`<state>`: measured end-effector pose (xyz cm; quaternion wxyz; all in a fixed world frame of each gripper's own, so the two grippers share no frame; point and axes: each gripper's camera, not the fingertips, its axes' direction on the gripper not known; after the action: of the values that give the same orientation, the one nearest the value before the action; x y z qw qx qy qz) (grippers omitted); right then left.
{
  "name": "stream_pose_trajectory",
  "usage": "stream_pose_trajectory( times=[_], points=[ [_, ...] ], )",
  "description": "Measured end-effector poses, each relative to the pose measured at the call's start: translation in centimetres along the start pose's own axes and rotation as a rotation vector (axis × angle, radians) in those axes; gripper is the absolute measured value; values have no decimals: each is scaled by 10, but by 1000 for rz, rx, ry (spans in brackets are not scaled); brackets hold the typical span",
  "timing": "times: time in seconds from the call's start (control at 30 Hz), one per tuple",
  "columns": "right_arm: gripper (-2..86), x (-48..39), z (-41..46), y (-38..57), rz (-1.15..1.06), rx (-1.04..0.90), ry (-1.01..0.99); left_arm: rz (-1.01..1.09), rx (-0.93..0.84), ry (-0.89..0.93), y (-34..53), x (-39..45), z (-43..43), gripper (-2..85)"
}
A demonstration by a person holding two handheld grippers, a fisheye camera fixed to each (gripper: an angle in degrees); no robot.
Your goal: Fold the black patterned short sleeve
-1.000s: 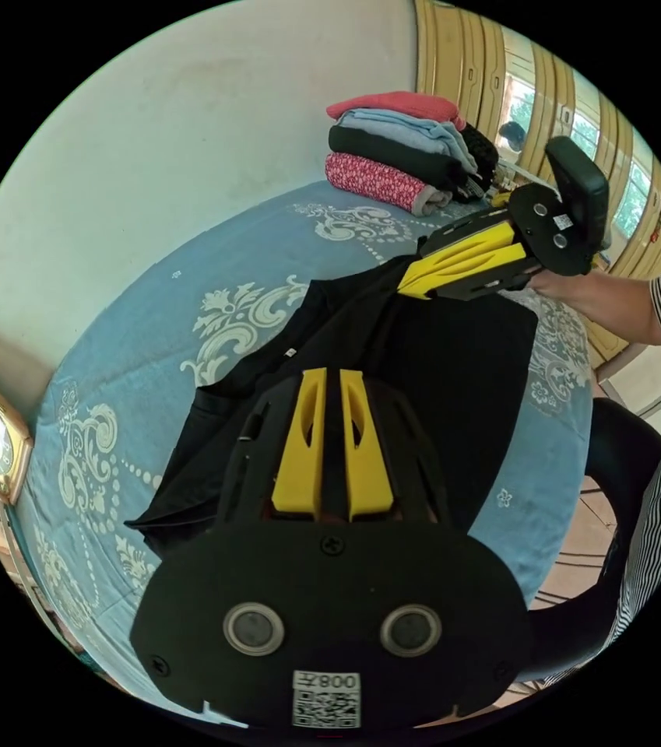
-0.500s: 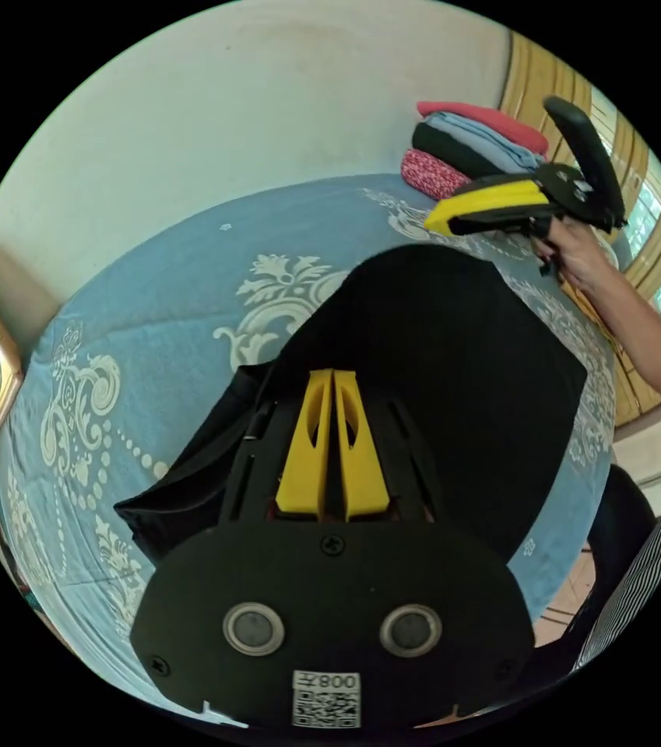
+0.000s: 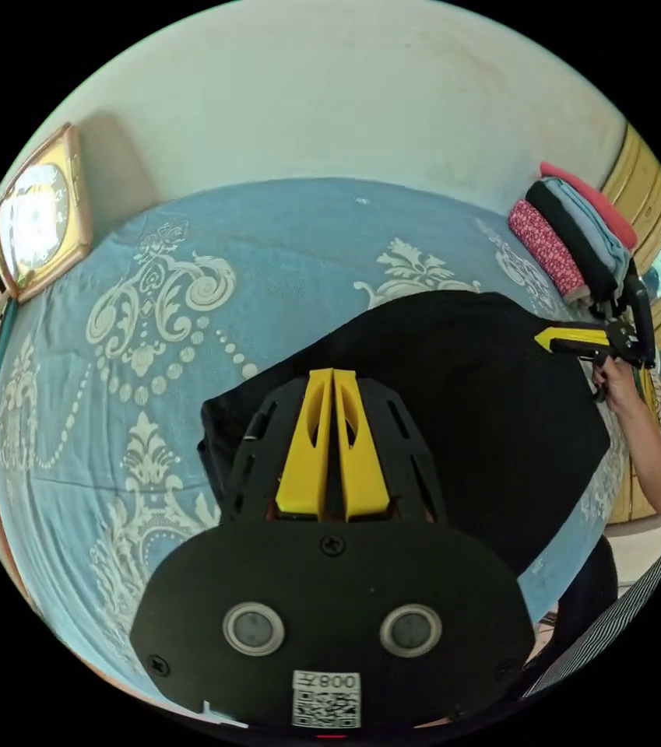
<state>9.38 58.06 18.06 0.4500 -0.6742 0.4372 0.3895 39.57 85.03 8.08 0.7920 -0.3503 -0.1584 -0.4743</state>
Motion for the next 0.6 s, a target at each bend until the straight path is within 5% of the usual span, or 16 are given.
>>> stream_pose_trajectory(
  times=[0.13,0.23,0.37,0.6],
  points=[
    [1,25,-41,19,60,117,28,5,75,-35,29,-2,-33,1],
    [1,52,-32,34,140,76,27,-44,-37,-13,40,-15,-14,1],
    [1,99,-23,40,263,24,-156,-102,19,74,40,-32,-37,2],
    [2,74,-77,99,219,115,-233,-111,36,105,100,-14,-82,2]
  ],
)
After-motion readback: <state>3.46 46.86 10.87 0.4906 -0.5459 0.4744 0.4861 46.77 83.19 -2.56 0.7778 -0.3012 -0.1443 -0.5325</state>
